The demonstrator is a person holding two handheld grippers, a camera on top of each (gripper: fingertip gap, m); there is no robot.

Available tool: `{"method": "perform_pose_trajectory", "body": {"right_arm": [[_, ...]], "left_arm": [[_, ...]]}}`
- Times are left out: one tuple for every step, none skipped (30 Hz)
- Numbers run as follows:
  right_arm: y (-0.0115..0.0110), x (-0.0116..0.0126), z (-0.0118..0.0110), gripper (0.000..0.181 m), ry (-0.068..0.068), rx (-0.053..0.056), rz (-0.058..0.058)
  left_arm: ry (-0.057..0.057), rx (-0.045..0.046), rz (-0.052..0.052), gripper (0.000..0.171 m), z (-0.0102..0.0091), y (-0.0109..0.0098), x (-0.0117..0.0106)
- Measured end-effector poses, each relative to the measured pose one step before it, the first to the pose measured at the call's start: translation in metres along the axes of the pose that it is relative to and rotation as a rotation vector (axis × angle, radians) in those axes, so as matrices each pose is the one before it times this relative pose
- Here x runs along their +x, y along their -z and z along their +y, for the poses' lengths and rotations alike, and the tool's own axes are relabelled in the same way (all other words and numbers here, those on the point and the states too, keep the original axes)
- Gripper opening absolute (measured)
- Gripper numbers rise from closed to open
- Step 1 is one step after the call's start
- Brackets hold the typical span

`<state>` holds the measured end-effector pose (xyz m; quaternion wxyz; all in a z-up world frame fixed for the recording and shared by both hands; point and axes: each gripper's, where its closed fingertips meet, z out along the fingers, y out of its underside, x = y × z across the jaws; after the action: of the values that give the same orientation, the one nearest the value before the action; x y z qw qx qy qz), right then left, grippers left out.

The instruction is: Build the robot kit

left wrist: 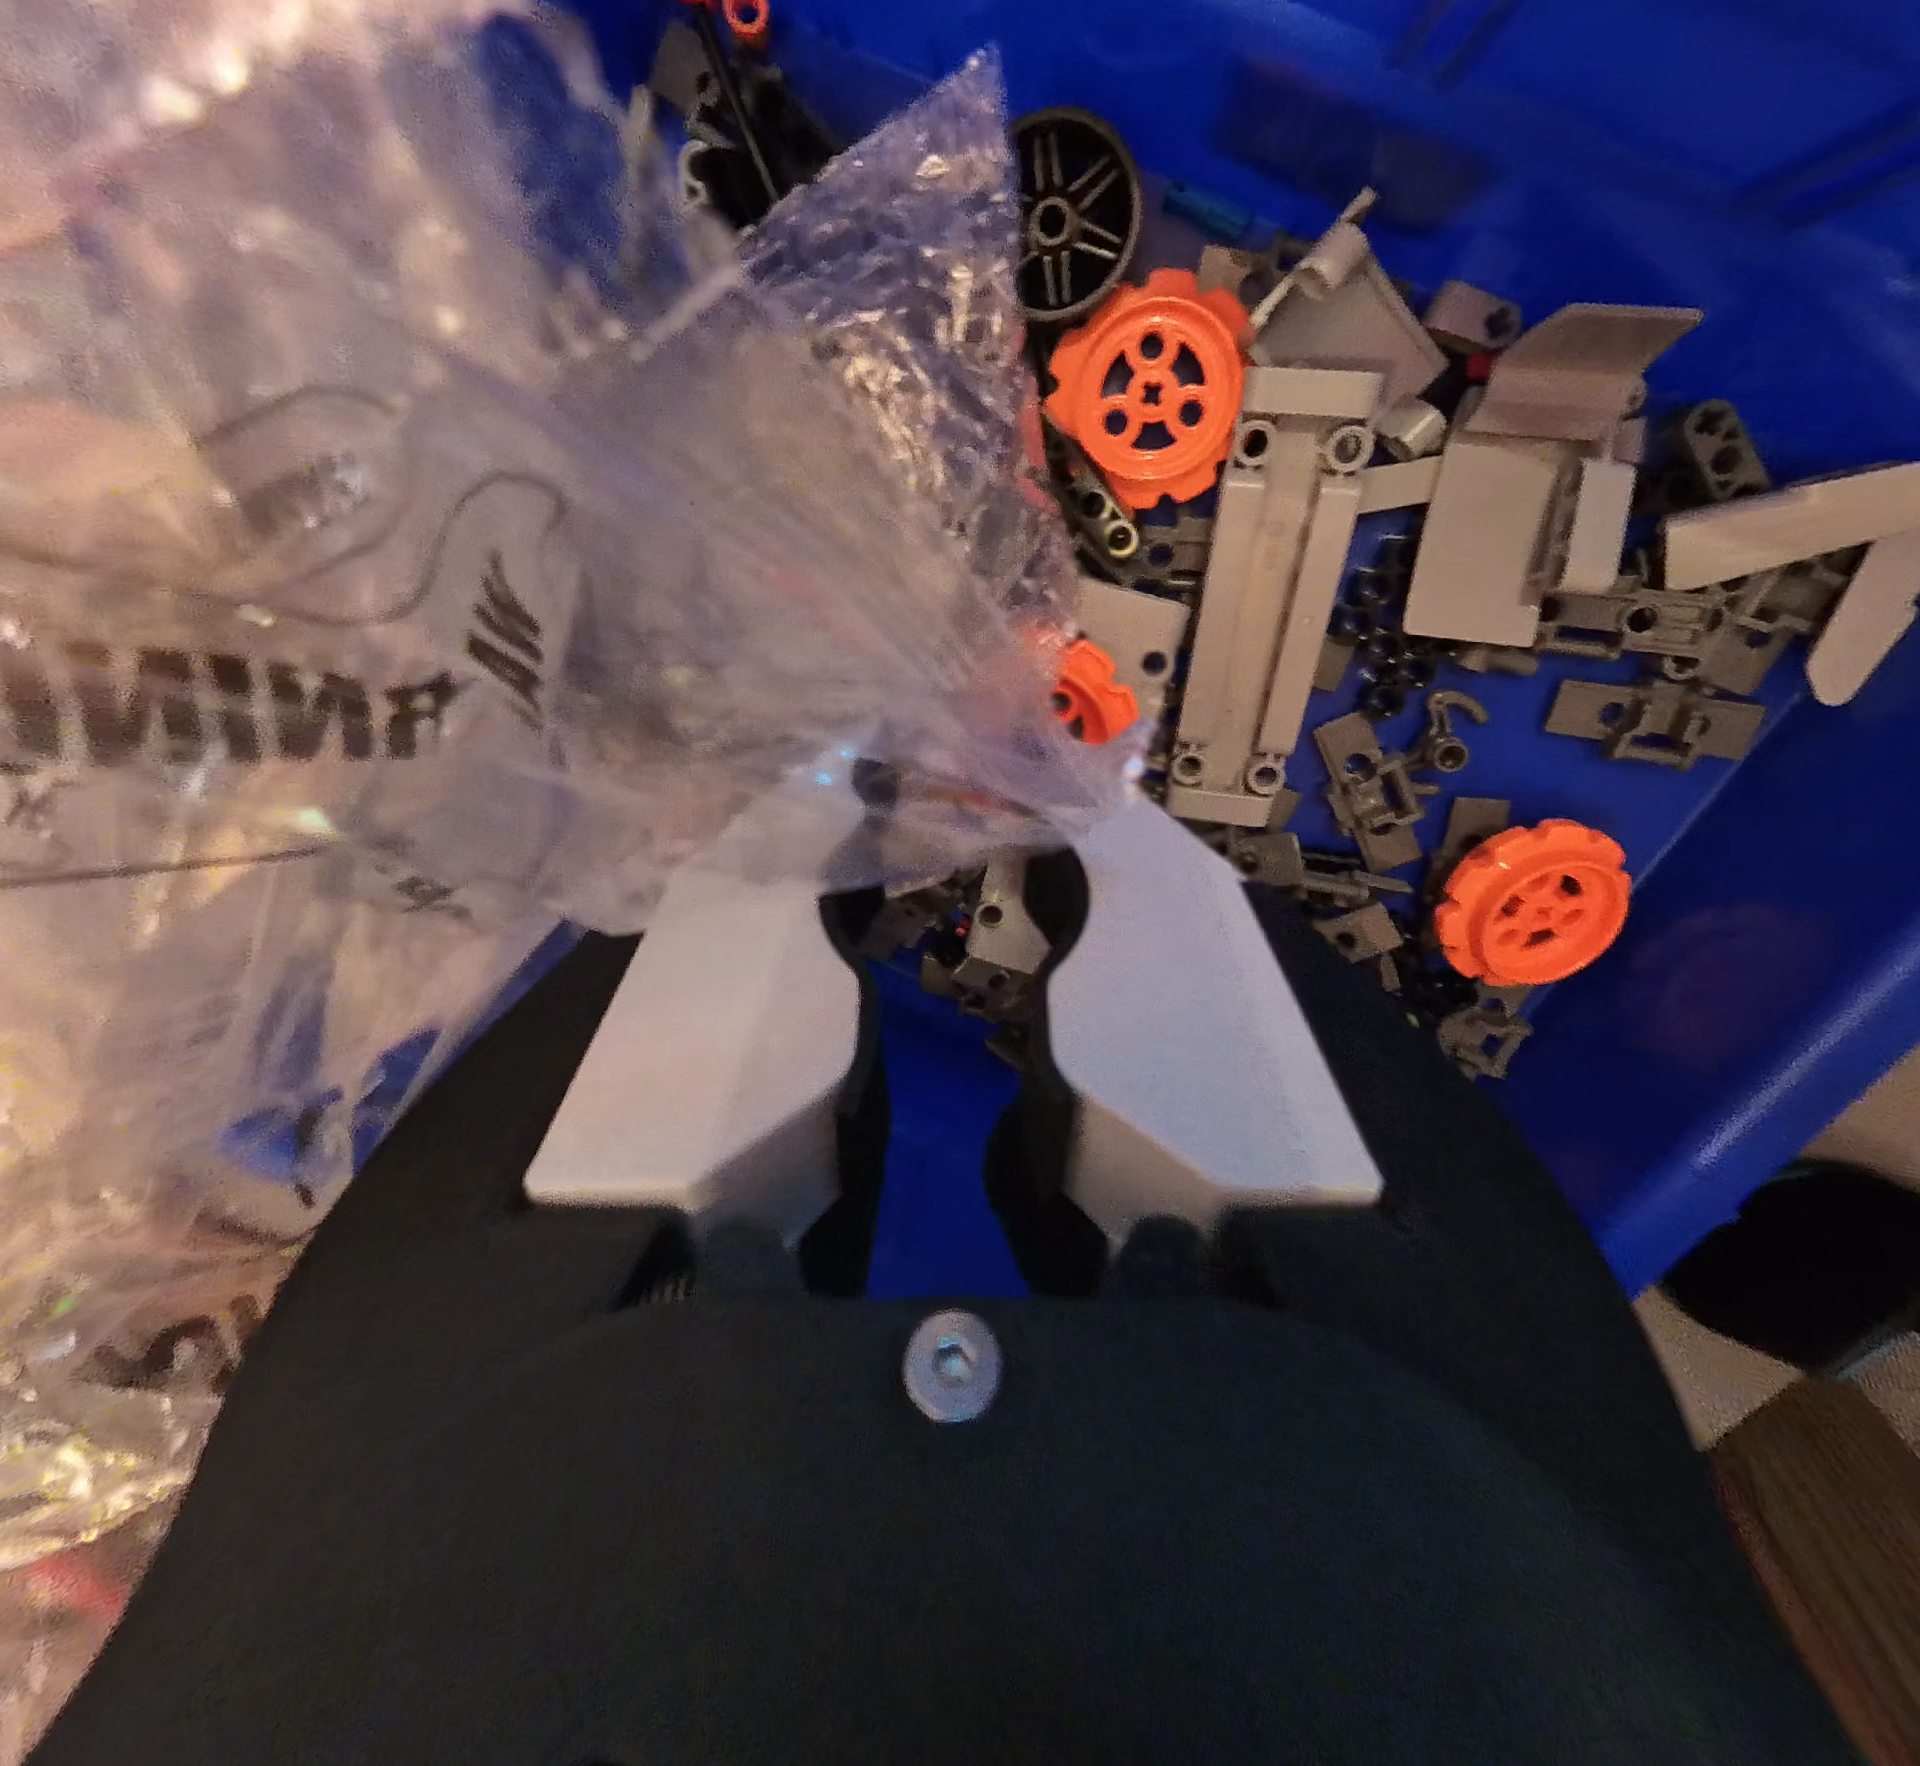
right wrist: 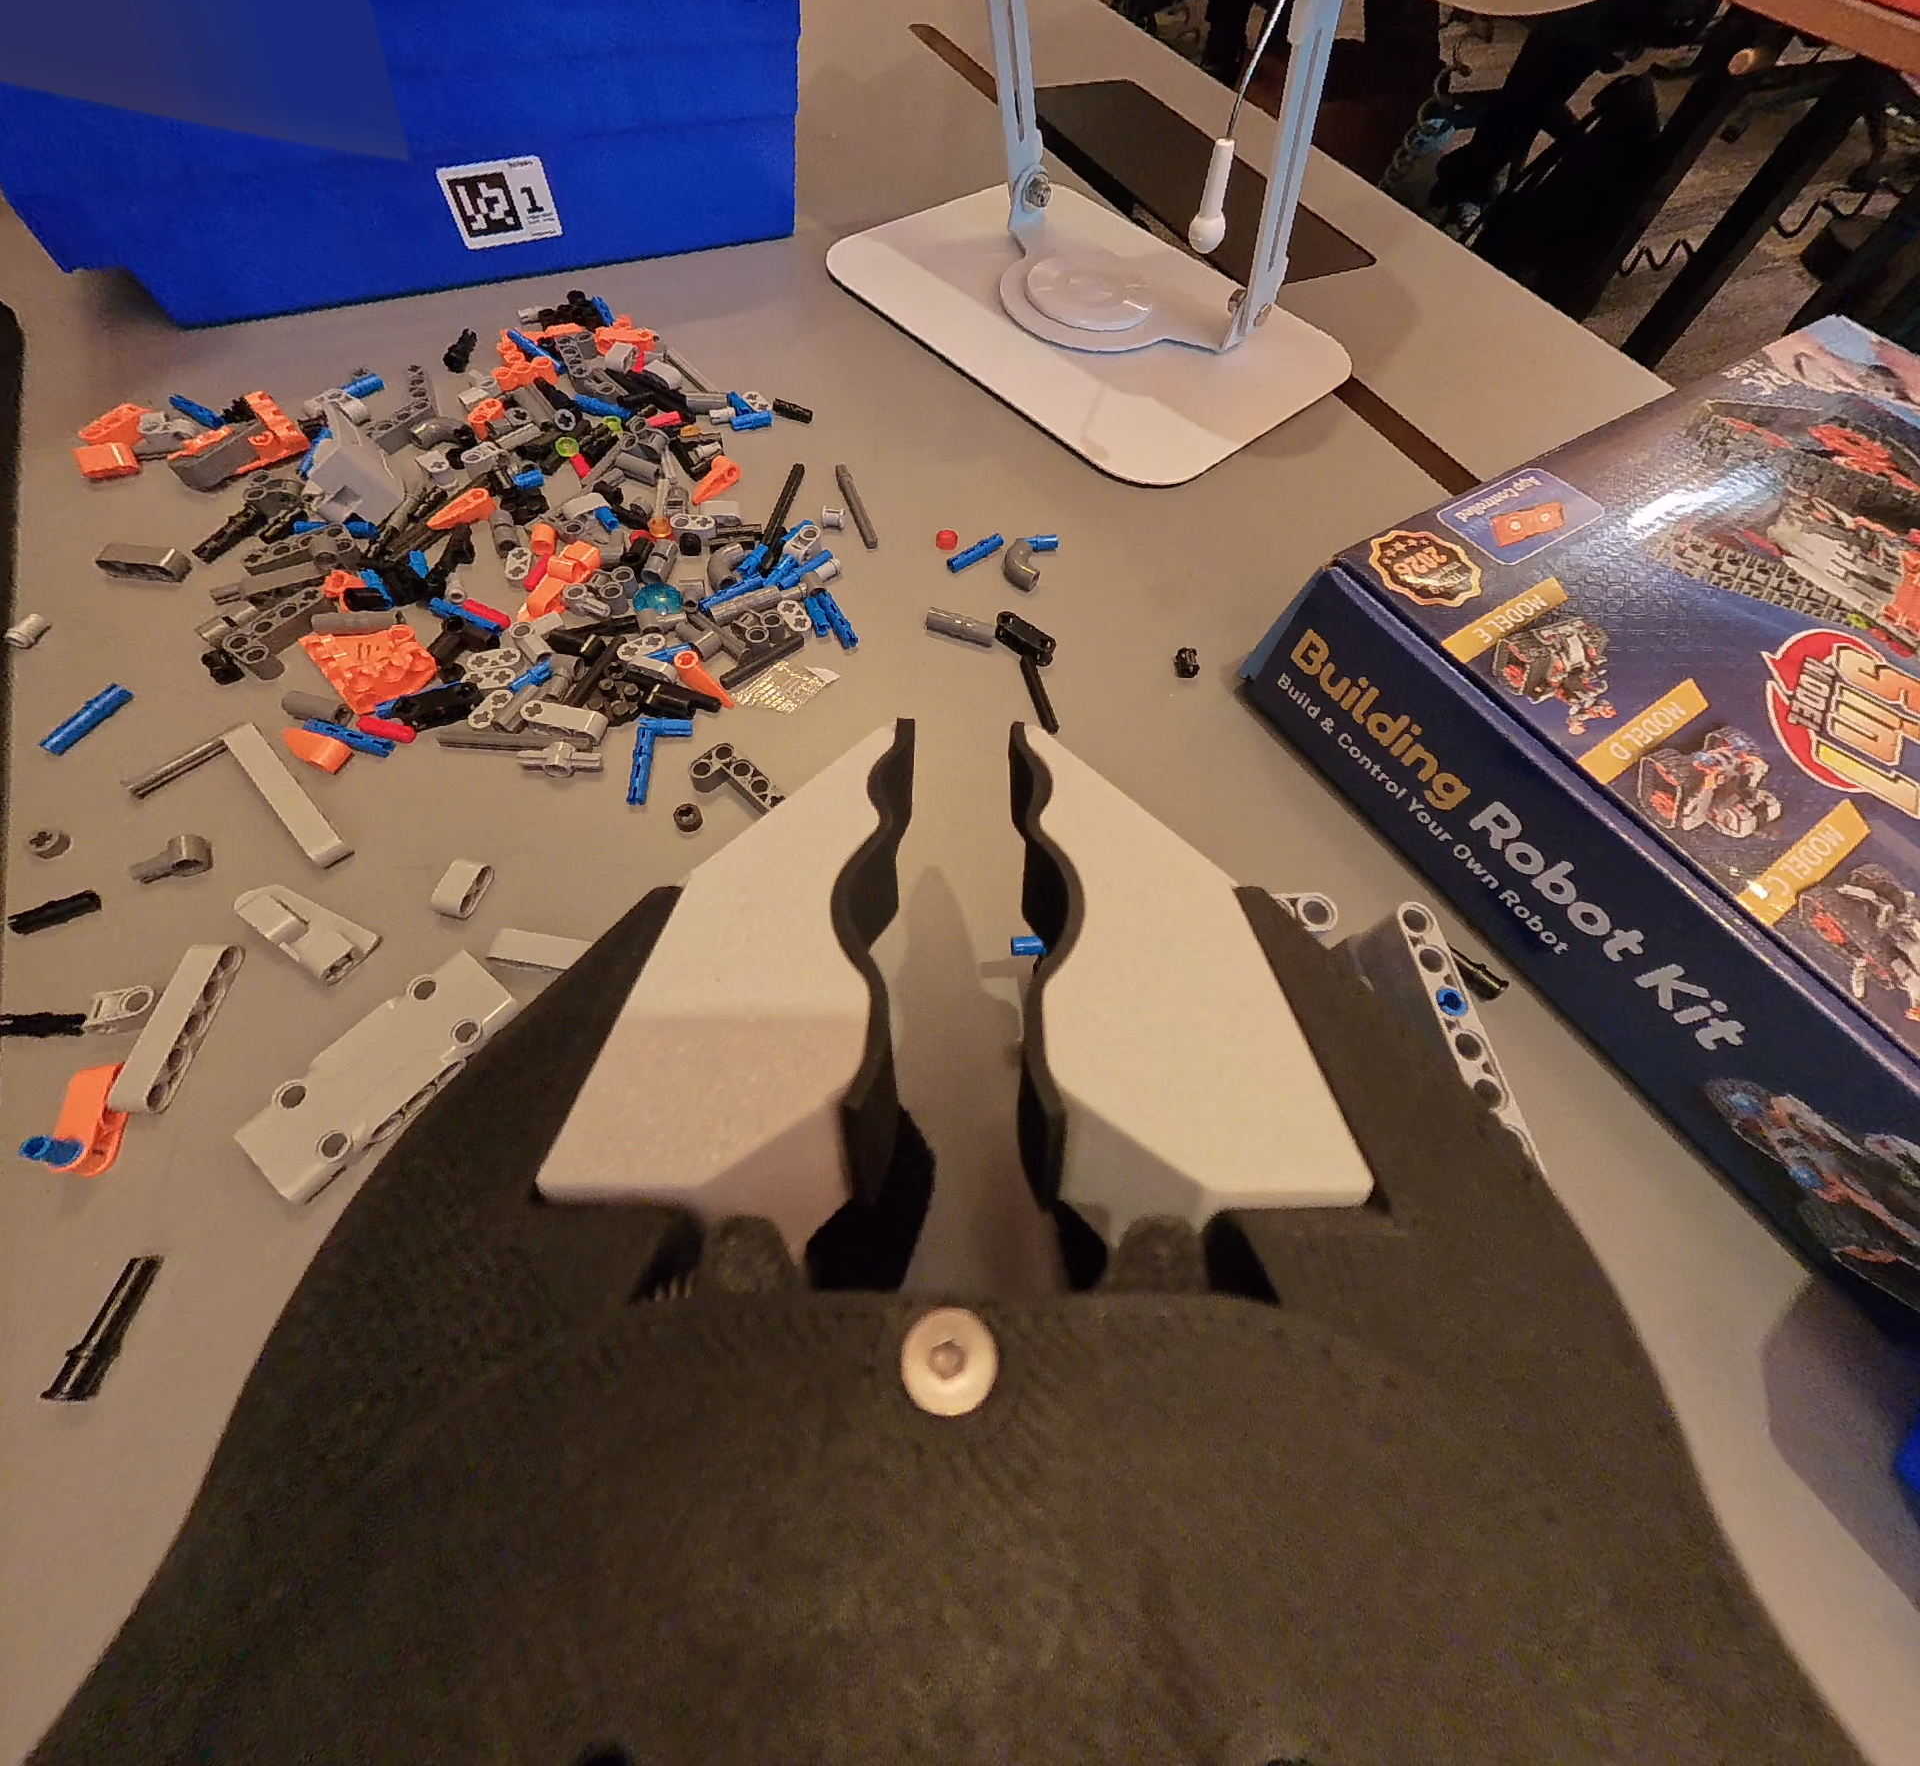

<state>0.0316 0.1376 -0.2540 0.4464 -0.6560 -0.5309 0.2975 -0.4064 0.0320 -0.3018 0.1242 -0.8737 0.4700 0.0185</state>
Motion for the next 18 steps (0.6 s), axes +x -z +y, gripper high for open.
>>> {"method": "perform_pose_trajectory", "body": {"right_arm": [[0.00021,-0.00009,-0.00033,0.016,0.0005,0.0008,0.0001],[0.00020,-0.00003,-0.00009,0.016,0.0003,0.0006,-0.0001],[0.00000,-0.00005,0.00001,0.016,-0.0001,-0.0001,-0.0003],[-0.00013,0.00005,0.00009,0.016,0.0000,-0.0003,-0.0001],[-0.00007,-0.00013,0.00012,0.016,0.0003,-0.0005,-0.0001],[-0.00002,-0.00002,0.00014,0.016,0.0001,-0.0004,-0.0001],[-0.00012,0.00004,-0.00006,0.016,-0.0002,0.0001,-0.0001],[-0.00009,0.00004,0.00023,0.016,-0.0003,-0.0004,-0.0001],[-0.00019,0.00002,0.00010,0.016,-0.0001,-0.0007,0.0000],[-0.00019,0.00003,0.00032,0.016,-0.0003,-0.0007,0.0000],[-0.00024,-0.00002,0.00018,0.016,-0.0006,-0.0007,0.0000],[-0.00010,0.00005,0.00003,0.016,-0.0004,0.0004,0.0000],[-0.00004,0.00013,-0.00004,0.016,-0.0004,0.0003,0.0004],[-0.00005,0.00006,0.00007,0.016,-0.0001,0.0002,0.0006],[0.00000,0.00004,0.00001,0.016,-0.0001,0.0000,0.0004],[-0.00005,-0.00003,-0.00002,0.016,0.0002,-0.0002,0.0006],[-0.00011,0.00005,0.00009,0.016,0.0002,-0.0003,0.0005],[-0.00012,0.00009,-0.00005,0.016,-0.0002,0.0000,0.0002]], "left_arm": [[0.0049,0.00578,-0.0211,0.011,-0.00080,-0.00044,-0.00370],[-0.0017,0.00476,-0.0130,0.007,-0.00093,0.00009,-0.00227],[0.0062,0.00725,-0.0052,0.005,-0.00178,0.00060,-0.00128],[0.0092,0.00960,-0.0028,0.004,-0.00241,0.00114,-0.00104],[0.0054,0.00715,-0.0079,0.003,-0.00194,0.00191,-0.00170],[0.0040,0.00532,-0.0172,0.002,-0.00150,0.00270,-0.00325],[0.0039,0.00761,-0.0134,0.001,-0.00179,0.00322,-0.00297],[0.0059,0.00830,-0.0128,0.001,-0.00200,0.00341,-0.00336],[0.0053,0.00612,-0.0120,0.002,-0.00163,0.00329,-0.00356],[0.0023,0.00871,-0.0083,0.001,-0.00217,0.00319,-0.00312],[0.0013,0.01086,-0.0144,0.001,-0.00288,0.00331,-0.00421],[0.0036,0.01052,-0.0166,0.001,-0.00304,0.00324,-0.00480],[0.0048,0.00856,-0.0138,0.001,-0.00292,0.00300,-0.00455],[0.0034,0.00750,-0.0117,0.001,-0.00271,0.00246,-0.00416],[-0.0004,0.00852,-0.0146,0.001,-0.00290,0.00223,-0.00424],[0.0013,0.00768,-0.0143,0.001,-0.00259,0.00229,-0.00417],[0.0032,0.00814,-0.0110,0.001,-0.00262,0.00208,-0.00371],[0.0037,0.00975,-0.0119,0.001,-0.00286,0.00171,-0.00384]]}}
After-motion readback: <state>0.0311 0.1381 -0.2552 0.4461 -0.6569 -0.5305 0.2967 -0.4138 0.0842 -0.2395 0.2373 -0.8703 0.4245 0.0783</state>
